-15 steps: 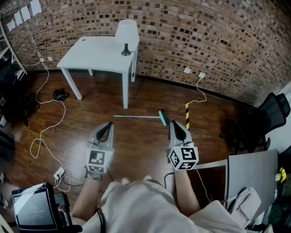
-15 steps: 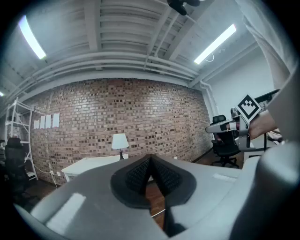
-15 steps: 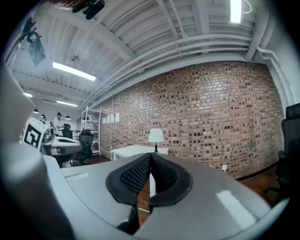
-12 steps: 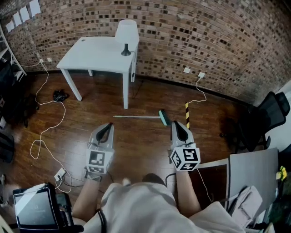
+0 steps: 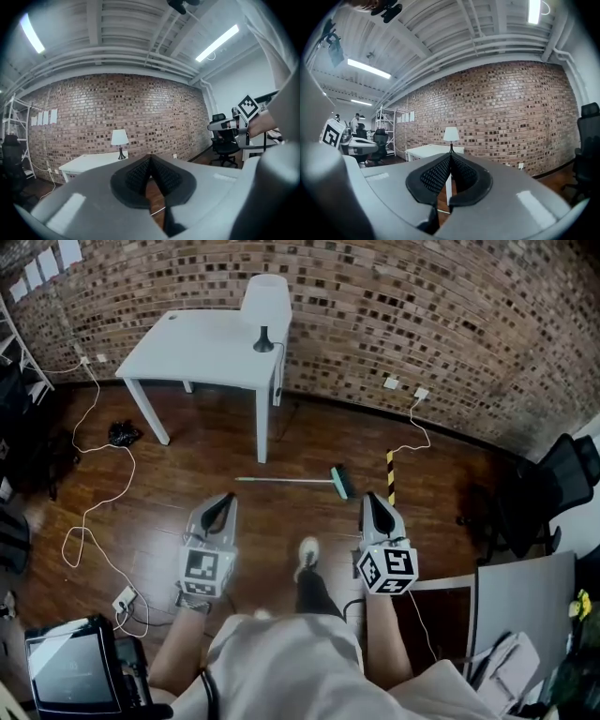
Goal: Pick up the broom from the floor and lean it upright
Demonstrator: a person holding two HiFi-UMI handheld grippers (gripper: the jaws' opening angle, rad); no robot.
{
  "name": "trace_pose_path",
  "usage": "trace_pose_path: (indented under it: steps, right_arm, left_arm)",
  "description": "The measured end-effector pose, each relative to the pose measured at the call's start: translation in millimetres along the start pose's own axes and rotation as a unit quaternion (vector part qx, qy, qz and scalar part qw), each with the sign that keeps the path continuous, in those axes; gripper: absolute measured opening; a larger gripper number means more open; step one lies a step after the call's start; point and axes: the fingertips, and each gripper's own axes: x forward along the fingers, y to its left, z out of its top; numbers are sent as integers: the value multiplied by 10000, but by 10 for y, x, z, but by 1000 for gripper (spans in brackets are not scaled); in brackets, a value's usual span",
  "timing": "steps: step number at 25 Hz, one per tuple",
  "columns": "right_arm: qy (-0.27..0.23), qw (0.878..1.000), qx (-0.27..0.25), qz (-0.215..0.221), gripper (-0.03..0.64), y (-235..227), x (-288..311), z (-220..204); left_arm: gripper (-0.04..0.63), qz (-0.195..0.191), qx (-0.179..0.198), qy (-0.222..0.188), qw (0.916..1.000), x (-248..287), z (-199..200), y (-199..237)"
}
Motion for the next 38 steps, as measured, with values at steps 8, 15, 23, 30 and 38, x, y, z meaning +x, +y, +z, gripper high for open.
trace_pose_path:
  steps: [8, 15, 23, 30, 38]
  right_arm:
    - [-22, 9996, 162, 238, 13, -387, 951, -70]
    - [9, 9986, 29, 533, 14, -896, 1787, 105]
    - [63, 9970, -133, 757, 14, -1462, 2655, 232]
    - [246, 9966, -97, 786, 14, -1922, 3220, 192]
    - [344, 9970, 55, 697, 14, -2019, 3608, 68]
  left_arm:
    - [0, 209, 112, 192, 9995, 837, -115, 268]
    - [0, 399, 81, 215, 9989, 1790, -26, 377]
    - [0, 446, 138, 410, 9981, 2868, 63, 417]
    - [0, 634, 17, 458, 9969, 3485, 131, 480]
    - [0, 715, -93, 704, 9949, 3712, -111, 739]
